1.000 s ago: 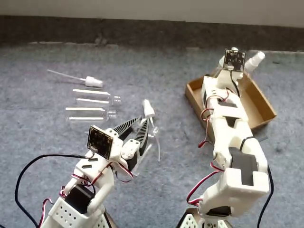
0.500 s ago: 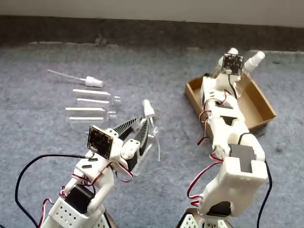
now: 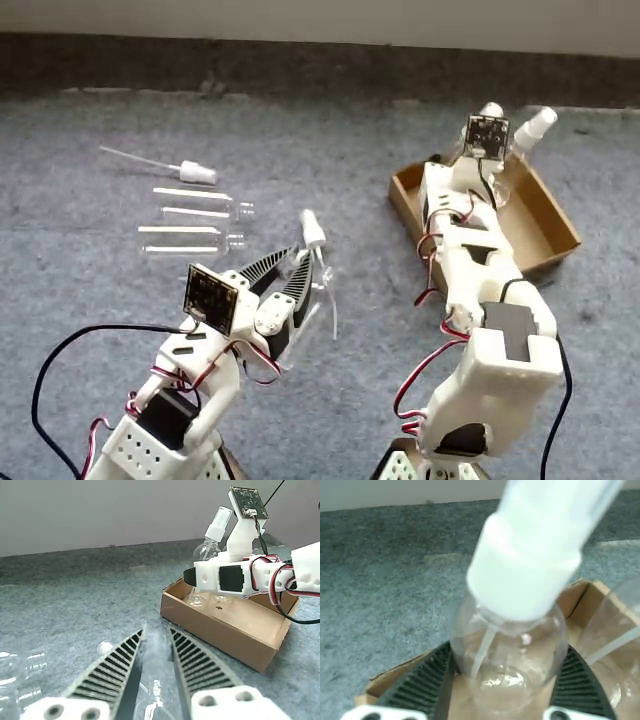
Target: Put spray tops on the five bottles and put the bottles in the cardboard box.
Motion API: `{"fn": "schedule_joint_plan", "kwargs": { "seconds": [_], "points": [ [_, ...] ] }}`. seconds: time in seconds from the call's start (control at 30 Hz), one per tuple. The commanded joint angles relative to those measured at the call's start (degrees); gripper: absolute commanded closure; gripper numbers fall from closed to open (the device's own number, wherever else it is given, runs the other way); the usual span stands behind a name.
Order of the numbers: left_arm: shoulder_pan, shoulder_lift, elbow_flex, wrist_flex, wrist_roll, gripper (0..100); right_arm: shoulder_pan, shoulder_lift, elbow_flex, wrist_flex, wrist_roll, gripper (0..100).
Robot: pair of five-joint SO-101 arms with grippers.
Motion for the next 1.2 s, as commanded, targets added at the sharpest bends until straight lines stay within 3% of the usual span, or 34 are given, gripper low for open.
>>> {"fn": "schedule_joint_plan", "kwargs": {
  "seconds": [0.0,0.47,0.7,1.17],
  "points": [
    [-0.4,-0.7,0.8,-1.3,-0.4,97,0.3,-0.9,0.1,-0.4,0.0,74.9],
    [-0.4,-0.7,0.8,-1.2,-0.4,97,0.3,-1.3,0.0,-0.4,0.0,74.8],
    [-0.4,-0.7,0.8,-1.2,-0.4,97,-0.7,-9.1,0.4,-0.1,0.0,74.8],
    [-0.4,-0.7,0.8,-1.1,-0.4,97,-0.6,-18.5,-7.7,19.6,0.1,74.8]
  ]
}}
